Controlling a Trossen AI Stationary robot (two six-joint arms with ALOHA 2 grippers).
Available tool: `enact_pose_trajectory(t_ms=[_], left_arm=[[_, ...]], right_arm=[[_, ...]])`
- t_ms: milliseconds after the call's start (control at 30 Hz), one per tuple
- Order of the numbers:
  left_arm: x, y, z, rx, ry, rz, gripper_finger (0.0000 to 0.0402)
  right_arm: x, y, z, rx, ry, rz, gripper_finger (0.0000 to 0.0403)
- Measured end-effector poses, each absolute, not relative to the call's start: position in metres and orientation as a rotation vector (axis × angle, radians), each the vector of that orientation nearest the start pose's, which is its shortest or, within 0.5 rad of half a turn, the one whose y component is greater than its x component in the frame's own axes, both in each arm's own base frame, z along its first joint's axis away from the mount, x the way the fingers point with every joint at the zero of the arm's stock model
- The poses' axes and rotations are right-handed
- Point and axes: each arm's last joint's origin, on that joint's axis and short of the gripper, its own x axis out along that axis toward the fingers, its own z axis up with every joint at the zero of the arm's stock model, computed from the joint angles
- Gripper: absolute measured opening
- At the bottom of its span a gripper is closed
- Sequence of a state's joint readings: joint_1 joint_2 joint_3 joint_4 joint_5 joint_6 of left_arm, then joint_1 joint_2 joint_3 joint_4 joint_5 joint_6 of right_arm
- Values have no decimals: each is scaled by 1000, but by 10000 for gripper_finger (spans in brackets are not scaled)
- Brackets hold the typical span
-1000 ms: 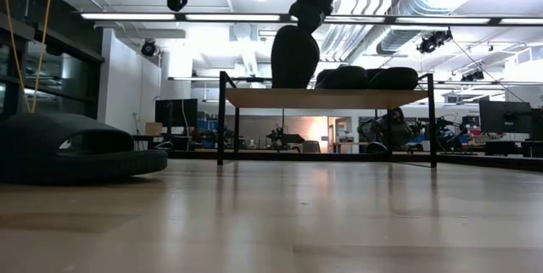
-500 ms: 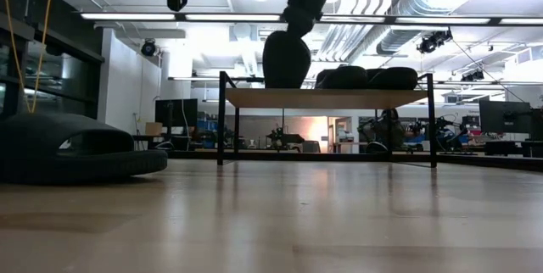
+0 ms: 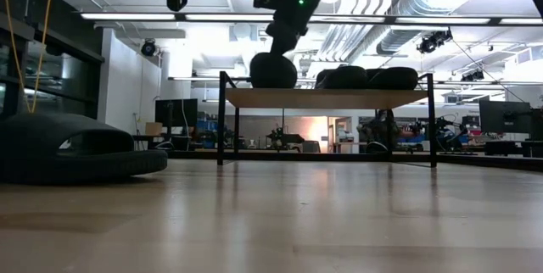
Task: Pick and place slides into the shelf
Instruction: Put the black slipper on the shelf
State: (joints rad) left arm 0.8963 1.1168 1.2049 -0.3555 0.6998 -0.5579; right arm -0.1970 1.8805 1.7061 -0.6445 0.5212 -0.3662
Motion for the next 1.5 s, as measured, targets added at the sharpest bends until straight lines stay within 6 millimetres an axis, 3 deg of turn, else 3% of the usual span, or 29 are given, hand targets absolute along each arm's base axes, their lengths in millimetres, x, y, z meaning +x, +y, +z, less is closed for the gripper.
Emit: enact_pose_trajectory(t_ms=[1267,1500], left_arm=[[158,168,398,-747,132,258,186],[158,168,397,-749,134,257,186]], right_arm=[[416,-101,310,-488,813,-452,0],[420,-101,305,-476,802,-411,39]])
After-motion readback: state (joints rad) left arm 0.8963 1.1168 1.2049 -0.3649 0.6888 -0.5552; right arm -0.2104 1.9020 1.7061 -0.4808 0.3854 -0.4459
